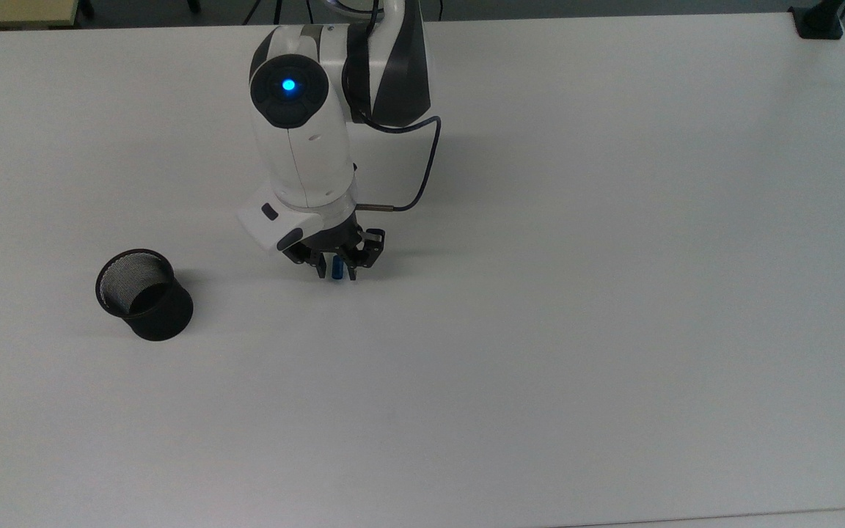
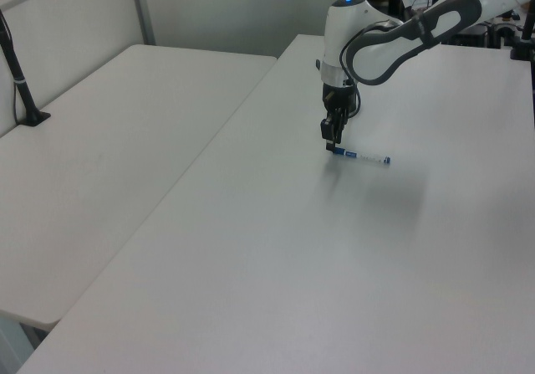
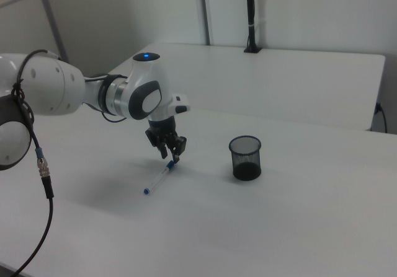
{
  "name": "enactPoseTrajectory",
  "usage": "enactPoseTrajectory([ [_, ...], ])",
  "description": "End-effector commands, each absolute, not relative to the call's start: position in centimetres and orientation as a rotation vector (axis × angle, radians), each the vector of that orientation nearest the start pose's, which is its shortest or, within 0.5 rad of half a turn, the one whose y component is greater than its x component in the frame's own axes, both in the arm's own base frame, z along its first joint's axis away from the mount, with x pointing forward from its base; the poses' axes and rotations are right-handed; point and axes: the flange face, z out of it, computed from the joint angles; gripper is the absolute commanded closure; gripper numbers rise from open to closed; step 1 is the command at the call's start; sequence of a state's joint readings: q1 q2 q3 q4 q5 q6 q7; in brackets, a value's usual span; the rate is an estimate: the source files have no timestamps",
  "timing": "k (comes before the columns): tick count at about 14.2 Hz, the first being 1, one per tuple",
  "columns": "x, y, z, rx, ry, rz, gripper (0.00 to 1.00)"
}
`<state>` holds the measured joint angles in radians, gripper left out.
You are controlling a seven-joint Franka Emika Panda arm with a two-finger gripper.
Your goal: Remove the marker
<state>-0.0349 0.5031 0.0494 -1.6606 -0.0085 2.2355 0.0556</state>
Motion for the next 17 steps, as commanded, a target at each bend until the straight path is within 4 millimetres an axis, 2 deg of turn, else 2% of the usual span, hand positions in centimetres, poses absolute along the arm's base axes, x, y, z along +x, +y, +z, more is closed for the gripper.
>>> enactPoseTrajectory([
  [1, 68.5, 1.0, 33.4, -3.123, 0.098, -0.151, 0.19],
  [2, 68.5, 1.0, 34.3, -3.120, 0.127, -0.167, 0.13],
  [3, 68.4, 0.8, 36.0, -3.114, 0.165, -0.203, 0.00],
  [4, 68.1, 0.8, 37.6, -3.112, 0.188, -0.210, 0.00],
  [5, 67.4, 0.6, 40.4, -3.117, 0.192, -0.199, 0.00],
  [7, 66.0, 0.2, 44.9, -3.118, 0.202, -0.211, 0.00],
  [11, 62.1, -0.3, 52.4, -3.127, 0.245, -0.167, 0.00],
  [15, 57.8, -1.0, 58.2, -3.128, 0.350, -0.110, 0.00],
  [17, 56.4, -1.4, 59.5, -3.129, 0.364, -0.070, 0.00],
])
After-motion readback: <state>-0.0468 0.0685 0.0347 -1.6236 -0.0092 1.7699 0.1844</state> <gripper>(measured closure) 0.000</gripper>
